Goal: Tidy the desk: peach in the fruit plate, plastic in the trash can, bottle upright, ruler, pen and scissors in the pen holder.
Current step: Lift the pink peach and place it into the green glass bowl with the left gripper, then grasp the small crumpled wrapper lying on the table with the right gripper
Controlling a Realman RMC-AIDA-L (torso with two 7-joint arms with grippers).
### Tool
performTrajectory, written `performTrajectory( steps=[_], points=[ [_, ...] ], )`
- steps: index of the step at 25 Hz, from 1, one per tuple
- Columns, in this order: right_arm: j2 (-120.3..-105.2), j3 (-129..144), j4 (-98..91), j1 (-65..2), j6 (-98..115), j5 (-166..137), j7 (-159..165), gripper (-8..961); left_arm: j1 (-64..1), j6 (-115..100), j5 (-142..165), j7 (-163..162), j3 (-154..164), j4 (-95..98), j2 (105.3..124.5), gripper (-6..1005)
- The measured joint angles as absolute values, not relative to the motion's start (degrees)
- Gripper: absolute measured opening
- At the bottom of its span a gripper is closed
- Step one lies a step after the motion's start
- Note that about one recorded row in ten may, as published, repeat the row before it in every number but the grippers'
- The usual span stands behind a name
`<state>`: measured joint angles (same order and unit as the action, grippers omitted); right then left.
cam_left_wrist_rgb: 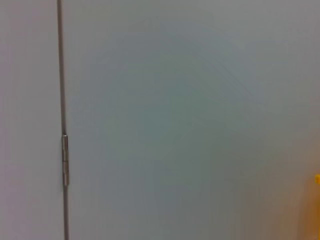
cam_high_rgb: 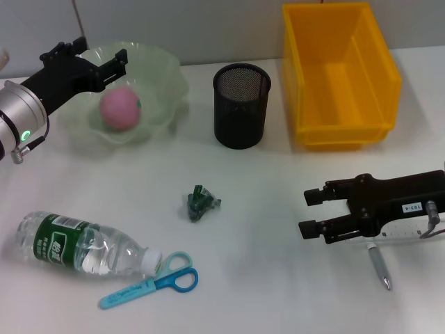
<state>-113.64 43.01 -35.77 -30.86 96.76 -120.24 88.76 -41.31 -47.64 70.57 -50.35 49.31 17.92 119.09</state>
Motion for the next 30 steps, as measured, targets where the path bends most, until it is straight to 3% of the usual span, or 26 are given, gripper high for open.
performTrajectory(
  steps=[4,9,18,30],
  points=[
    [-113.64,43.1,-35.8,-30.8,96.8,-120.2,88.8,819,-41.3,-47.6,70.6,-50.4,49.3,17.9,119.09,754],
    [-113.64,43.2,-35.9,-30.9,96.8,-120.2,89.0,819,-41.3,-47.6,70.6,-50.5,49.3,17.9,119.09,846],
    [-113.64,43.0,-36.1,-30.9,96.8,-120.2,89.1,819,-40.3,-54.6,71.1,-55.0,51.4,18.6,118.47,846],
    [-113.55,42.8,-36.3,-30.9,96.9,-120.2,89.2,818,-34.2,-76.4,87.5,-81.1,62.4,31.3,114.64,846]
  ],
)
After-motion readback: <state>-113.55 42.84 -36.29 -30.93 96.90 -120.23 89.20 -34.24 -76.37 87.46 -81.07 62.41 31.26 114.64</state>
